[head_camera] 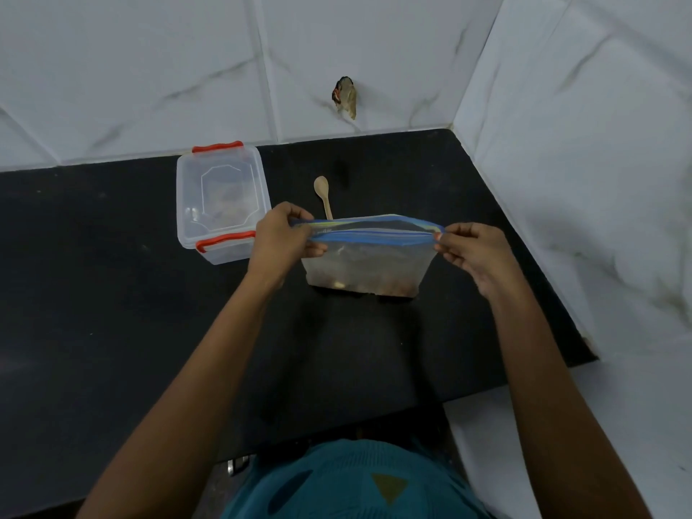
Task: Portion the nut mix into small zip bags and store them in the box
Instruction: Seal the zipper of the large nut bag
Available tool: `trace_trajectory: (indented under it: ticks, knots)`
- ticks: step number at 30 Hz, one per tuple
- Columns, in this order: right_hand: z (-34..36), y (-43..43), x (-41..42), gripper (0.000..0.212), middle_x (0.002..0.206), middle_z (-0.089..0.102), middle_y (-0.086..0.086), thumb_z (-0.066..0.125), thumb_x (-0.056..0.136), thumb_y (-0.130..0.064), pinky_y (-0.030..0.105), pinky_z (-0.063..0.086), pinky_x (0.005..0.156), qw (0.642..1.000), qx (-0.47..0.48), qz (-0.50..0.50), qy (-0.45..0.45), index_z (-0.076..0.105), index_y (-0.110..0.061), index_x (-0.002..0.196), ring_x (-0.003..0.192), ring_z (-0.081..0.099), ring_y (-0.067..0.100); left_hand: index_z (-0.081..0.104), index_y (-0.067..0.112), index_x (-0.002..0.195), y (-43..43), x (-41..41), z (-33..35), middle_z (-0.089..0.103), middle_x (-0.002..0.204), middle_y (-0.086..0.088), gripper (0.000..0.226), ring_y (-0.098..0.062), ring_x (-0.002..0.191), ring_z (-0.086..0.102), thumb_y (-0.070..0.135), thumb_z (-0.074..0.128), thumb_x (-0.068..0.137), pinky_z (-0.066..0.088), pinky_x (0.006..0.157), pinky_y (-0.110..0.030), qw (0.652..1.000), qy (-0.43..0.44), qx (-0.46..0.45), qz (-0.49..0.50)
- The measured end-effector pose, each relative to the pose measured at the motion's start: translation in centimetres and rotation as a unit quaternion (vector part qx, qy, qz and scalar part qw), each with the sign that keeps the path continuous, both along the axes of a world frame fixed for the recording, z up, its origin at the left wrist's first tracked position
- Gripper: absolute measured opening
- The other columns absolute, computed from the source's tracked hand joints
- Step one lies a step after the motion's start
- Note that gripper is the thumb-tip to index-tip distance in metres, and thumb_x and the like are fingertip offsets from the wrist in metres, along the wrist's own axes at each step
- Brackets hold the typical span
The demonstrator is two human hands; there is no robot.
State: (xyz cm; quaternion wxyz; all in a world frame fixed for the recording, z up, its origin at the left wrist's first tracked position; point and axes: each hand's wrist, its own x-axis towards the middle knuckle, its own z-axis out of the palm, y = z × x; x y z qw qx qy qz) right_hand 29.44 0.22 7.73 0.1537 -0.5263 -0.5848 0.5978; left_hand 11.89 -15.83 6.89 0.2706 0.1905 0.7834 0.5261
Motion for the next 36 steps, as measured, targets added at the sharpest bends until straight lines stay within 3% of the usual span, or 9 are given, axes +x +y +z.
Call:
trace_trajectory:
  ticks: [3,6,13,16,22,25,29,32,36]
  knots:
    - [-0.4,-0.8,-0.5,0.01,0.088,0.061,0.0,0.061,0.086,-0.012,0.017,0.045,0.059,0.998,0.048,-0.006,-0.037,0.058,-0.015,0.094,0.075,0.06,0.006,0.049,0.014,0.102,-0.2,0.1,-0.5,0.055,0.102,-0.003,0.013,-0.01,0.066,0.063,0.01,0.054,0.09,0.054,0.054,-0.015,0.996,0.084,-0.04,-0.005]
    - [-0.3,-1.3,-0.9,0.005,0.088,0.063,0.001,0.06,0.086,-0.013,0.015,0.045,0.058,0.997,0.065,-0.011,-0.028,0.056,-0.016,0.088,0.072,0.063,0.005,0.052,0.012,0.102,-0.5,-0.1,-0.9,0.055,0.1,-0.001,0.013,-0.008,0.067,0.061,0.01,0.055,0.09,0.054,0.06,-0.019,0.989,0.139,-0.057,-0.006]
    - [1.9,-0.2,-0.6,0.013,0.077,0.063,0.001,0.062,0.085,-0.013,0.011,0.048,0.048,0.989,0.141,0.006,-0.047,0.052,-0.017,0.076,0.055,0.064,0.003,0.046,0.013,0.1,-0.5,-0.5,0.1,0.058,0.096,-0.005,0.007,-0.013,0.073,0.065,0.016,0.048,0.094,0.057,0.068,-0.026,0.991,0.134,-0.02,0.003]
    - [2.2,0.2,-0.8,0.016,0.078,0.064,0.004,0.063,0.084,-0.012,0.014,0.05,0.052,0.978,0.194,0.028,-0.07,0.053,-0.016,0.073,0.059,0.065,0.005,0.046,0.013,0.099,-0.5,-0.6,0.2,0.059,0.093,-0.007,0.007,-0.015,0.075,0.066,0.017,0.049,0.094,0.057,0.071,-0.028,0.99,0.135,-0.034,0.003]
    - [1.7,1.1,-0.8,0.008,0.082,0.063,0.004,0.059,0.086,-0.012,0.013,0.044,0.049,0.99,0.112,0.056,-0.071,0.055,-0.015,0.08,0.062,0.062,0.005,0.049,0.014,0.095,-0.6,-0.6,-0.6,0.062,0.089,-0.01,0.007,-0.017,0.077,0.065,0.02,0.052,0.092,0.054,0.074,-0.028,0.984,0.169,-0.053,0.001]
    - [1.3,1.4,-0.5,0.007,0.09,0.066,0.008,0.058,0.088,-0.011,0.02,0.049,0.061,0.998,0.04,0.045,-0.032,0.057,-0.016,0.083,0.072,0.066,0.01,0.05,0.012,0.099,-0.7,-1.0,-0.9,0.061,0.094,-0.009,0.011,-0.013,0.078,0.065,0.021,0.05,0.094,0.054,0.069,-0.021,0.993,0.112,-0.032,-0.017]
    - [0.8,2.1,0.8,0.012,0.098,0.067,0.003,0.066,0.082,-0.012,0.023,0.05,0.078,0.993,0.073,0.093,0.014,0.064,-0.018,0.093,0.092,0.063,0.011,0.048,0.008,0.121,-1.6,-2.3,-1.3,0.059,0.109,-0.006,0.029,-0.013,0.096,0.062,0.013,0.049,0.093,0.053,0.079,-0.023,0.994,-0.064,0.032,-0.082]
    - [-0.3,1.9,1.1,0.027,0.098,0.065,-0.004,0.07,0.079,-0.01,0.018,0.046,0.075,0.984,0.138,0.116,0.001,0.062,-0.021,0.102,0.092,0.061,0.007,0.051,0.011,0.118,-2.2,-2.5,-2.2,0.062,0.106,-0.003,0.029,-0.009,0.097,0.063,0.005,0.052,0.089,0.053,0.081,-0.023,0.992,-0.065,0.055,-0.089]
    - [-2.3,1.4,0.6,0.022,0.096,0.064,-0.001,0.067,0.081,-0.007,0.013,0.048,0.069,0.979,0.192,0.066,0.032,0.062,-0.016,0.1,0.086,0.06,0.003,0.051,0.009,0.117,-2.2,-2.1,-3.4,0.064,0.098,-0.001,0.025,-0.004,0.085,0.067,0.004,0.049,0.092,0.055,0.077,-0.017,0.993,-0.043,0.107,-0.039]
